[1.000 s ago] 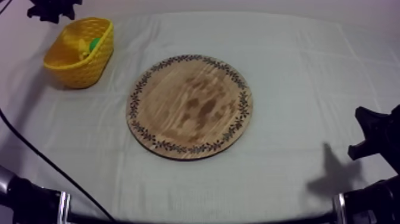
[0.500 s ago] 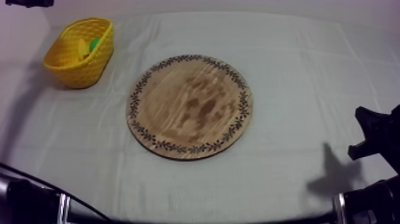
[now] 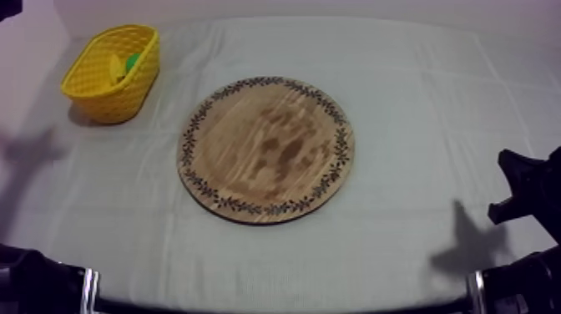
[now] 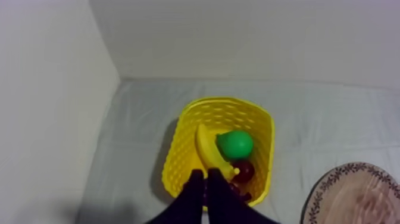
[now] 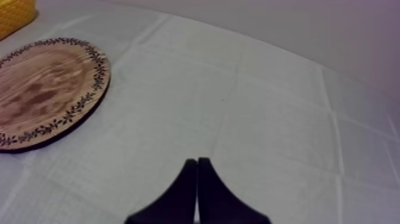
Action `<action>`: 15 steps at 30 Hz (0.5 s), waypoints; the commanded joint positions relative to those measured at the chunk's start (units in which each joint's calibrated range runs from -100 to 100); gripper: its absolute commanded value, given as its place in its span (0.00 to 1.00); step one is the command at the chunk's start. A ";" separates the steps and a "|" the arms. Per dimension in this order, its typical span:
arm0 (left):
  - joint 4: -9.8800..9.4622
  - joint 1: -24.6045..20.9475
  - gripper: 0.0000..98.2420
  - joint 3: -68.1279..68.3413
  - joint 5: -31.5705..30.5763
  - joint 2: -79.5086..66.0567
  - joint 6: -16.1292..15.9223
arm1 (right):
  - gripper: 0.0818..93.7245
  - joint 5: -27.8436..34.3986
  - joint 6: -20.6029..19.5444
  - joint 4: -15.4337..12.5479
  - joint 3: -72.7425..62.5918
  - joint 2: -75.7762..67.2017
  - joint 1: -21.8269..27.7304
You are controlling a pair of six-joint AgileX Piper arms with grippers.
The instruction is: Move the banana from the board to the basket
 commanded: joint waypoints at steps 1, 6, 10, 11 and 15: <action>-0.51 0.39 0.00 7.13 -3.03 -11.23 0.58 | 0.00 0.00 0.09 0.00 -0.03 0.00 0.00; -1.06 1.42 0.00 16.99 -5.11 -22.18 2.49 | 0.00 0.00 0.09 0.00 -0.03 0.00 0.00; -1.10 1.36 0.00 25.74 -7.67 -29.90 4.35 | 0.00 0.00 0.09 0.00 -0.03 0.00 0.00; -1.12 1.32 0.00 28.03 -8.34 -31.77 4.79 | 0.00 0.00 0.09 0.00 -0.03 0.00 0.00; -0.74 1.02 0.00 37.71 -10.87 -39.22 5.52 | 0.00 0.00 0.09 0.00 -0.03 0.00 0.00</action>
